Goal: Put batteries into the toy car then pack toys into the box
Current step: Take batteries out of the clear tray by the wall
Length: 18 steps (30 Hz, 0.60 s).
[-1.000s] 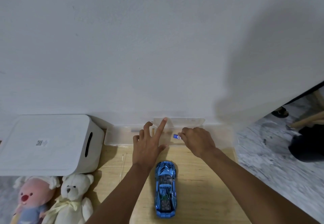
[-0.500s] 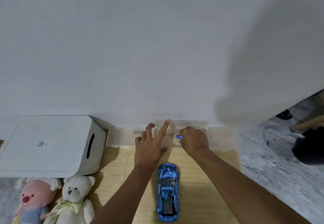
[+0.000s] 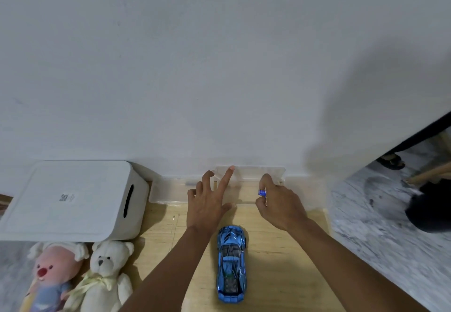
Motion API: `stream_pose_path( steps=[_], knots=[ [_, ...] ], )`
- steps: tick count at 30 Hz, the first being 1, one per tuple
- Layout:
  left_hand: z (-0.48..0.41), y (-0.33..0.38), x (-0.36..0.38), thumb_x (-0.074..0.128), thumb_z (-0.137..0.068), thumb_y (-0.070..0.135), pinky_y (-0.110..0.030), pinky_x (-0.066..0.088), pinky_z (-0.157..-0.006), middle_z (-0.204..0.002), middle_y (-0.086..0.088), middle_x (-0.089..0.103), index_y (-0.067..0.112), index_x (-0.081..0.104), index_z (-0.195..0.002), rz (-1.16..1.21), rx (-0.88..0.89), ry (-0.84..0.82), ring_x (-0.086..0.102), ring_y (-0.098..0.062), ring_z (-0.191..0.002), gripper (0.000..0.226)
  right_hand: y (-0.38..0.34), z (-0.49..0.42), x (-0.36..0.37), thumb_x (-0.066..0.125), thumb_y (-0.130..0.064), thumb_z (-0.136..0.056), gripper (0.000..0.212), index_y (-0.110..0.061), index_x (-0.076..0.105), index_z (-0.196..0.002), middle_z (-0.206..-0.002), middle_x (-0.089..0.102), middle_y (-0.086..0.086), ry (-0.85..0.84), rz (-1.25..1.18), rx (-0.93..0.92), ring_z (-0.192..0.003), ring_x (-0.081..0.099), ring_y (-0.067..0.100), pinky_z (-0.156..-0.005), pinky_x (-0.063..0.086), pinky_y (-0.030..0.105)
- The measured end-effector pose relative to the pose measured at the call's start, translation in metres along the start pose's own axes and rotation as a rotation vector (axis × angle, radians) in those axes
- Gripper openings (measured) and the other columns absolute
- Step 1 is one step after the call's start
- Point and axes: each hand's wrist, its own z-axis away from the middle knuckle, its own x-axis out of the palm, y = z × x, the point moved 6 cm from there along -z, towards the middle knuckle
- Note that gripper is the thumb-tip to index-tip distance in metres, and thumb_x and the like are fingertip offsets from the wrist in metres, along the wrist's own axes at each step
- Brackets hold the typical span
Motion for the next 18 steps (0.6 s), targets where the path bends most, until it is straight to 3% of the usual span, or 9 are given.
stream_pose_path(
  steps=[3, 5, 8, 10, 12, 15, 18],
  knots=[
    [0.001, 0.002, -0.002, 0.061, -0.088, 0.070, -0.042, 0.051, -0.090, -0.152, -0.012, 0.026, 0.045, -0.025, -0.155, -0.008, 0.000, 0.023, 0.056, -0.025, -0.111, 0.112, 0.002, 0.007, -0.018, 0.058, -0.048, -0.093, 0.027, -0.025, 0.048, -0.084, -0.063, 0.049, -0.010, 0.107, 0.050, -0.044, -0.056, 0.050, 0.018, -0.056, 0.039, 0.028],
    [0.001, 0.003, -0.003, 0.065, -0.087, 0.067, -0.043, 0.051, -0.091, -0.154, -0.014, 0.023, 0.044, -0.024, -0.156, -0.020, -0.001, 0.026, 0.057, -0.027, -0.113, 0.115, 0.003, 0.009, -0.032, 0.060, -0.048, -0.094, 0.041, -0.023, 0.043, -0.066, -0.054, 0.041, -0.010, 0.260, 0.064, -0.074, -0.049, 0.044, 0.018, -0.052, 0.032, 0.026],
    [0.002, 0.006, -0.006, 0.067, -0.085, 0.067, -0.045, 0.053, -0.091, -0.157, -0.016, 0.021, 0.042, -0.024, -0.157, -0.049, 0.003, 0.026, 0.057, -0.028, -0.113, 0.118, 0.008, 0.005, -0.047, 0.056, -0.045, -0.097, 0.049, -0.020, 0.043, -0.057, -0.051, 0.043, -0.007, 0.366, 0.098, -0.062, -0.046, 0.048, 0.019, -0.048, 0.029, 0.025],
    [0.002, 0.007, -0.006, 0.063, -0.087, 0.068, -0.045, 0.052, -0.092, -0.159, -0.017, 0.018, 0.041, -0.029, -0.155, -0.070, 0.006, 0.011, 0.056, -0.029, -0.115, 0.117, 0.006, 0.002, -0.052, 0.059, -0.043, -0.096, 0.038, -0.021, 0.056, -0.066, -0.056, 0.056, -0.005, 0.388, 0.144, -0.068, -0.048, 0.055, 0.021, -0.048, 0.034, 0.024],
    [0.002, 0.008, -0.008, 0.060, -0.089, 0.069, -0.045, 0.051, -0.092, -0.159, -0.018, 0.016, 0.040, -0.032, -0.154, -0.088, 0.006, 0.004, 0.055, -0.029, -0.115, 0.117, 0.000, -0.001, -0.055, 0.066, -0.042, -0.091, 0.017, -0.025, 0.067, -0.091, -0.068, 0.069, -0.006, 0.408, 0.217, -0.102, -0.051, 0.063, 0.023, -0.049, 0.043, 0.026],
    [0.003, 0.010, -0.011, 0.056, -0.092, 0.069, -0.043, 0.049, -0.092, -0.160, -0.017, 0.012, 0.038, -0.035, -0.152, -0.111, 0.008, -0.019, 0.053, -0.028, -0.115, 0.113, -0.006, -0.003, -0.051, 0.068, -0.043, -0.089, 0.031, -0.029, 0.065, -0.117, -0.086, 0.076, -0.008, 0.356, 0.288, -0.112, -0.060, 0.070, 0.024, -0.053, 0.051, 0.030],
    [0.003, 0.011, -0.011, 0.053, -0.094, 0.068, -0.044, 0.048, -0.095, -0.162, -0.017, 0.009, 0.038, -0.035, -0.152, -0.118, 0.016, -0.032, 0.051, -0.029, -0.118, 0.110, -0.010, -0.002, -0.051, 0.068, -0.039, -0.091, 0.030, -0.028, 0.066, -0.118, -0.092, 0.077, -0.007, 0.347, 0.198, -0.059, -0.069, 0.072, 0.024, -0.061, 0.053, 0.032]
  ],
)
